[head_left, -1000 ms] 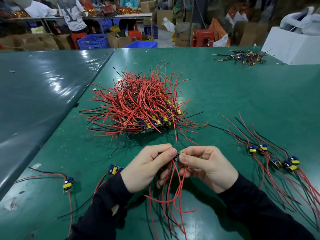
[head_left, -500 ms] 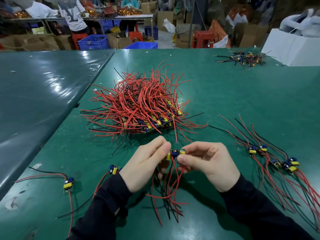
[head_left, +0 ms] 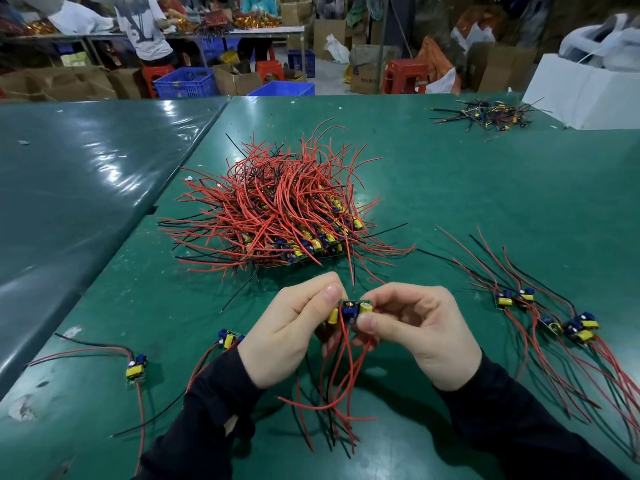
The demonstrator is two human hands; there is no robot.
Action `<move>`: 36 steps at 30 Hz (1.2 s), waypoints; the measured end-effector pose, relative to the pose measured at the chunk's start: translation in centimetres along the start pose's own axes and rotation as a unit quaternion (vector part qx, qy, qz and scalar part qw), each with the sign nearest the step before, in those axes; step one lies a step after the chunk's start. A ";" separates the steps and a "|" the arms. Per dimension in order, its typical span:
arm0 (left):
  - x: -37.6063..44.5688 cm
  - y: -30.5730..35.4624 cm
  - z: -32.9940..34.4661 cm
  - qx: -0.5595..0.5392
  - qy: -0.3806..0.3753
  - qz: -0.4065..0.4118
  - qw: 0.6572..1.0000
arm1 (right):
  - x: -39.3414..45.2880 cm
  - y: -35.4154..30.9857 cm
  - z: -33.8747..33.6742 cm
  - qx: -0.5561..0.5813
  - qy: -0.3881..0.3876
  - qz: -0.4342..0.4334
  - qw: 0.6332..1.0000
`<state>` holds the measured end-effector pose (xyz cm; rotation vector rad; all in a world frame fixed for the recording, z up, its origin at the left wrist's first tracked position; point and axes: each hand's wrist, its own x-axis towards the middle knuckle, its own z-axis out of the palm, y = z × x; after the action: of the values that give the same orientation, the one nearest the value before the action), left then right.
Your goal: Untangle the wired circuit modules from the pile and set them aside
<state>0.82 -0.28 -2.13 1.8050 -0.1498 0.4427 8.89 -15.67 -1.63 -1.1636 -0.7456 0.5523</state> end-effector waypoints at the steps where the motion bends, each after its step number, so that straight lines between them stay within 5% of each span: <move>1: 0.0 0.1 0.1 -0.010 -0.002 -0.002 1.000 | 0.0 0.1 0.0 0.004 0.001 0.002 1.000; 13: 0.0 0.3 0.0 -0.070 0.033 -0.028 0.997 | 0.0 0.0 0.0 0.060 -0.010 0.049 0.997; 19: -0.1 -1.6 -1.7 0.170 0.122 -0.160 0.965 | 0.6 0.2 -1.0 0.046 0.024 0.102 0.993; 27: -0.4 -1.5 -2.0 0.352 0.090 -0.172 0.916 | 0.7 0.4 -0.9 0.046 0.040 0.157 0.986; 31: 0.0 -0.4 -1.5 0.246 0.178 -0.082 0.949 | 0.7 0.7 -0.9 0.022 0.029 0.164 0.986; 36: 0.1 0.7 0.0 0.012 0.038 -0.099 0.994 | 0.7 0.9 -0.9 0.016 0.020 0.156 0.987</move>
<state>0.67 -0.47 -1.51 1.8028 0.0870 0.3719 9.99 -15.42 -2.56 -1.2658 -0.5205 0.7958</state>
